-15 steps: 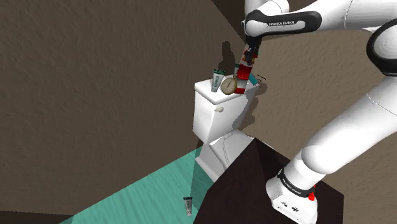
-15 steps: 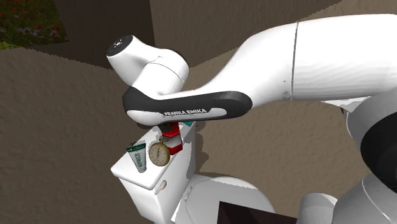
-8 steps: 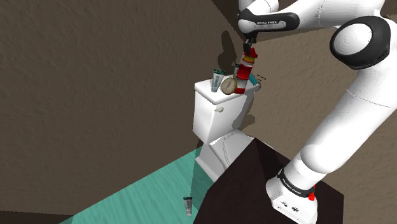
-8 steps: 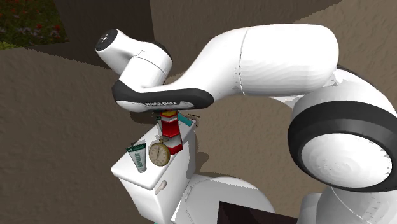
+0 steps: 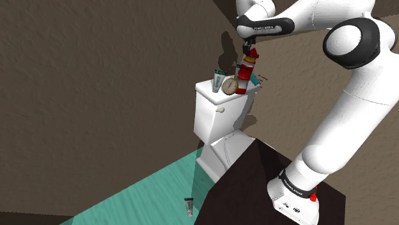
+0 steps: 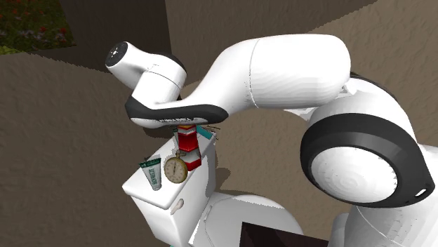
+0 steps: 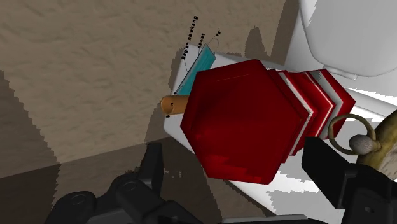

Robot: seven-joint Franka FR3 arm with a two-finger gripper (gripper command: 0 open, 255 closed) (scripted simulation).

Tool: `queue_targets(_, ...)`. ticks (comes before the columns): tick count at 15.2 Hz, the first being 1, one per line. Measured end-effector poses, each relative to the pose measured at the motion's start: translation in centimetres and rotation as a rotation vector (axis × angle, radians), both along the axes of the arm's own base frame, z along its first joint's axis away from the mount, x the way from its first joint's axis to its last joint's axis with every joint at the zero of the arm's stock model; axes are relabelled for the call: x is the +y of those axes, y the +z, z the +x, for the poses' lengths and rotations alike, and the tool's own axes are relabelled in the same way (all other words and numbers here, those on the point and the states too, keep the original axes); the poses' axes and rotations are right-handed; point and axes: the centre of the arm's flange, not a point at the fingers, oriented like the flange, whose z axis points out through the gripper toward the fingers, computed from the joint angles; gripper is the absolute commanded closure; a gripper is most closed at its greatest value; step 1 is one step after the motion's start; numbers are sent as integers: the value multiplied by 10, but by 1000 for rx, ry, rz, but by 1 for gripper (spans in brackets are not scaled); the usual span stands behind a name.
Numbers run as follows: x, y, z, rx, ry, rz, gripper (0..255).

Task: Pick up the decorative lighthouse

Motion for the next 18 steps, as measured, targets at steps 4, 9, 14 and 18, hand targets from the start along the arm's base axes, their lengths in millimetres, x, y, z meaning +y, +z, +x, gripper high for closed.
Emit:
queue_targets(4,-1,-13,0,-1,1,-1,255)
queue_targets(9,0,-13,1,-2,1,-1,255)
queue_targets(14,-1,-12,0,0,1,0,255)
queue_targets(18,-1,6,0,2,0,1,255)
